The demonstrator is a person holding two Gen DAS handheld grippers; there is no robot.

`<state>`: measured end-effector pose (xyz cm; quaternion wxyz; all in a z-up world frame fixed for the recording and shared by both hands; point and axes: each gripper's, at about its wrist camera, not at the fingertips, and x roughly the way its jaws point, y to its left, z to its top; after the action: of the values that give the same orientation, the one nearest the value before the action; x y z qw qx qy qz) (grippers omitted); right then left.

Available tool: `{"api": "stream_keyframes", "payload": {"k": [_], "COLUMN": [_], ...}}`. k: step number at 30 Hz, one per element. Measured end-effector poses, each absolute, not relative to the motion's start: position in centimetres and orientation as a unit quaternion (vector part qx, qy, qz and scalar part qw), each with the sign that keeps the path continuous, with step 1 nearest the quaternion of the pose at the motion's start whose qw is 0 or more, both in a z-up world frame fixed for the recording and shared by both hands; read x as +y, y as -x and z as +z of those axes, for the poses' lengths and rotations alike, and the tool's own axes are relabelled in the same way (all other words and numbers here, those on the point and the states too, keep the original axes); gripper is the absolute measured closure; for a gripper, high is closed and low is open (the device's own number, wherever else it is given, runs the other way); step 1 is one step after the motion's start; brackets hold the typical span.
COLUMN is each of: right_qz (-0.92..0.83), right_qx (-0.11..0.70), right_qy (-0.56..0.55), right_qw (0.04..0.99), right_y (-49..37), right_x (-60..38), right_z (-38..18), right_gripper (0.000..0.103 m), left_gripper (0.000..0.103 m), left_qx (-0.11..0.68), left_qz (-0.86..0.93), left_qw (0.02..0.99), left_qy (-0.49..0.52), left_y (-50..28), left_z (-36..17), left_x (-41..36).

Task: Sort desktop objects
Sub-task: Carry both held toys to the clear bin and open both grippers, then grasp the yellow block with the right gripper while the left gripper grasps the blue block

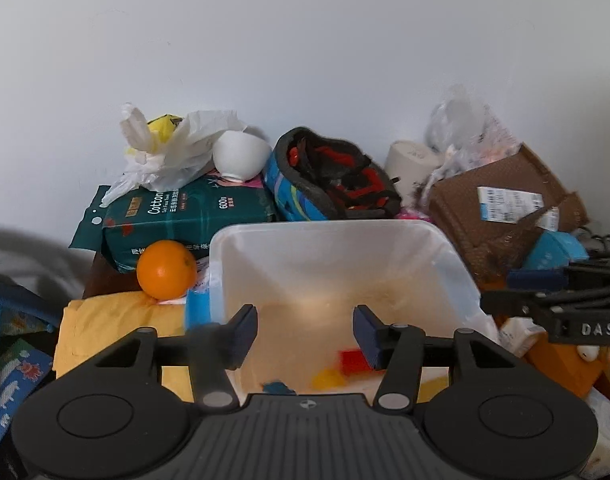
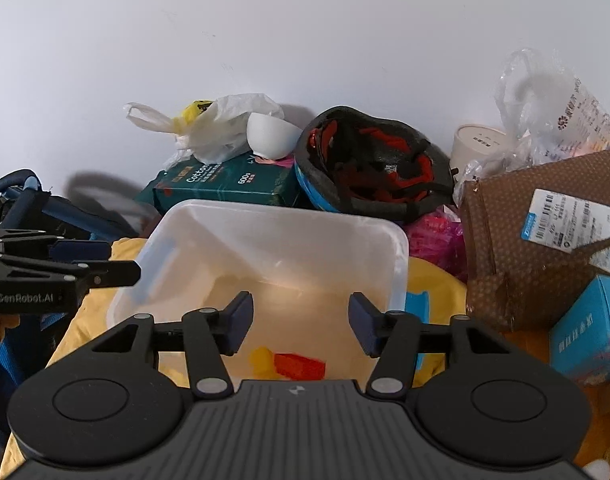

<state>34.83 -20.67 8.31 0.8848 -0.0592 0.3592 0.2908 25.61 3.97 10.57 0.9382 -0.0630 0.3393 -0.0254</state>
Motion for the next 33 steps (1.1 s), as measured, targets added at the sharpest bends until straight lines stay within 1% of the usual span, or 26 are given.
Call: {"api": "stream_keyframes", "payload": {"k": [1, 3, 6, 10, 13, 17, 23, 26, 29, 32, 33], "right_qz": [0.297, 0.306, 0.317, 0.303, 0.293, 0.278, 0.282, 0.284, 0.282, 0.284, 0.285], "right_qx": [0.352, 0.335, 0.332, 0.369, 0.401, 0.414, 0.407, 0.403, 0.401, 0.402, 0.403], "right_qy": [0.055, 0.049, 0.054, 0.061, 0.081, 0.105, 0.127, 0.121, 0.119, 0.117, 0.119], "right_qw": [0.886, 0.890, 0.886, 0.876, 0.864, 0.860, 0.860, 0.861, 0.863, 0.863, 0.861], "right_y": [-33.9, -31.2, -26.1, -19.6, -15.8, -13.7, -13.8, -13.7, -13.6, -13.7, -13.7], "right_x": [-21.0, -22.0, -23.8, -25.3, -25.2, -24.6, -23.7, -23.4, -22.9, -22.4, -22.2], "right_z": [8.3, 7.9, 5.0, -0.7, -4.8, -7.5, -8.4, -8.8, -9.2, -9.5, -9.6], "right_gripper": [0.046, 0.046, 0.046, 0.046, 0.046, 0.046, 0.046, 0.045, 0.044, 0.044, 0.047], "left_gripper": [0.046, 0.043, 0.043, 0.043, 0.043, 0.043, 0.043, 0.041, 0.043, 0.048, 0.055], "left_qx": [0.332, 0.319, 0.326, 0.375, 0.412, 0.415, 0.406, 0.407, 0.410, 0.406, 0.404], "left_qz": [-0.025, -0.034, -0.031, -0.019, -0.025, -0.032, -0.030, -0.038, -0.046, -0.051, -0.054], "left_qw": [0.941, 0.946, 0.944, 0.926, 0.909, 0.909, 0.913, 0.912, 0.911, 0.913, 0.913], "left_qy": [0.060, 0.050, 0.039, 0.049, 0.052, 0.038, 0.023, 0.032, 0.020, 0.015, 0.016], "left_y": [-24.1, -20.4, -14.6, -8.9, -6.9, -6.6, -8.2, -9.0, -9.4, -9.0, -8.8], "left_z": [10.2, 8.6, 4.9, -0.8, -3.7, -4.8, -5.4, -5.6, -5.9, -5.9, -5.9], "left_x": [3.9, 3.6, 2.7, 1.2, -0.2, -1.8, -2.6, -2.9, -3.5, -3.5, -3.4]}}
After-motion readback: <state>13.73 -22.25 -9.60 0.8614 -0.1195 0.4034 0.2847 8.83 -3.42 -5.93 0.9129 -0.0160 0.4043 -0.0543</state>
